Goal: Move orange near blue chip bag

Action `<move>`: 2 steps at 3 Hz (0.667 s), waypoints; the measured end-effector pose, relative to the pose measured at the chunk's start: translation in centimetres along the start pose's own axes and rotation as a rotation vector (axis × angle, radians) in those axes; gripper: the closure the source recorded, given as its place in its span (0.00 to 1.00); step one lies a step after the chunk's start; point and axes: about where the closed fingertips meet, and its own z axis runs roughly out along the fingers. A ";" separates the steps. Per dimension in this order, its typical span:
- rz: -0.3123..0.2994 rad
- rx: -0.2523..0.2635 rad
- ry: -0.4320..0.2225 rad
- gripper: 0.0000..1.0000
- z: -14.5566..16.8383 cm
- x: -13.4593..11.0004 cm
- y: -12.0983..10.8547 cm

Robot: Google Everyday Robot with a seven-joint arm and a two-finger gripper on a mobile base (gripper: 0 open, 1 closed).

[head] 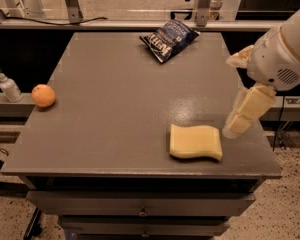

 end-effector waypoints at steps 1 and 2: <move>0.004 -0.045 -0.146 0.00 4.0 -2.7 -0.9; 0.023 -0.077 -0.289 0.00 7.1 -6.5 -1.6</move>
Offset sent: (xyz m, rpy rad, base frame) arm 0.0718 0.1312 -0.0380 0.4808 0.0011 0.0876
